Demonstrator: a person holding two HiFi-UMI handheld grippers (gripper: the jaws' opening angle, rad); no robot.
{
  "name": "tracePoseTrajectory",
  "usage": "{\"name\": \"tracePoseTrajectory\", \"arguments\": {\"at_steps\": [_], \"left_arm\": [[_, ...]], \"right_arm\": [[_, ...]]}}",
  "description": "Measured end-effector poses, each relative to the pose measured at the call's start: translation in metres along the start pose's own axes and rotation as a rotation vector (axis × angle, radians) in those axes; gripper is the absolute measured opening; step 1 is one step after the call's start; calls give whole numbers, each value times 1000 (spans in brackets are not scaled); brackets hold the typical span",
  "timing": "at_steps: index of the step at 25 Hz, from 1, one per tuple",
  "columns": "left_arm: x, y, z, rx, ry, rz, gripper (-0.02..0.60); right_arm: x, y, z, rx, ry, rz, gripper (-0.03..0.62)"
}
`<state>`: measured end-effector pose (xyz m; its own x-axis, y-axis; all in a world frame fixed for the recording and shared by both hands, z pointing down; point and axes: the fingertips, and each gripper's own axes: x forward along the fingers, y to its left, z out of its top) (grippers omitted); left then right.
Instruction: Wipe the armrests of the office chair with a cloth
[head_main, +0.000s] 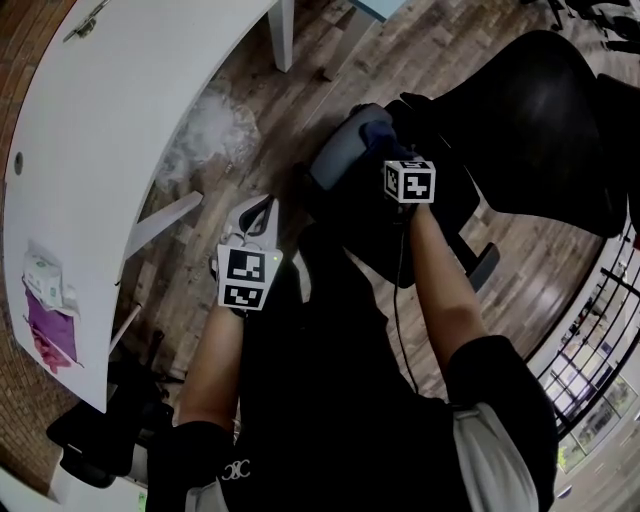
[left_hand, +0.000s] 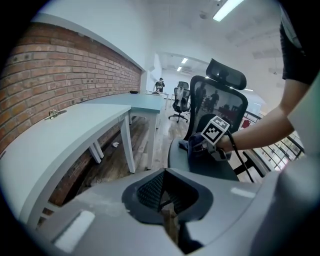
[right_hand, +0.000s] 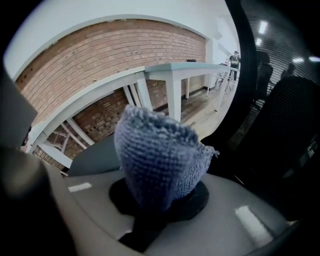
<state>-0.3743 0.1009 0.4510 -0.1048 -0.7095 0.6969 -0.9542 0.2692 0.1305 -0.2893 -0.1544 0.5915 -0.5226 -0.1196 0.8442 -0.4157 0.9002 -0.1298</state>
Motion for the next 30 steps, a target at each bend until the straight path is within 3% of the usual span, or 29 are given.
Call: {"name": "tracePoseTrajectory", "arguments": {"at_steps": [5, 9, 12, 17, 22, 27, 30], "left_arm": [[12, -3, 16, 27, -7, 18, 6], [16, -2, 15, -37, -2, 15, 6], [15, 1, 10, -64, -1, 30, 6], [8, -2, 8, -131, -28, 8, 6], [0, 0, 1, -139, -40, 11, 6], [-9, -4, -9, -130, -33, 12, 6], [-14, -6, -15, -138, -36, 10, 6]], "right_arm": [[5, -42, 27, 42, -23, -55, 57], [-1, -60, 60, 46, -124, -98, 57], [3, -57, 76, 23, -144, -94, 57], [2, -40, 75, -57, -114, -83, 57], [-3, -19, 76, -137, -115, -71, 57], [-6, 39, 68, -217, -118, 27, 57], [-7, 69, 59, -178, -125, 80, 57]]}}
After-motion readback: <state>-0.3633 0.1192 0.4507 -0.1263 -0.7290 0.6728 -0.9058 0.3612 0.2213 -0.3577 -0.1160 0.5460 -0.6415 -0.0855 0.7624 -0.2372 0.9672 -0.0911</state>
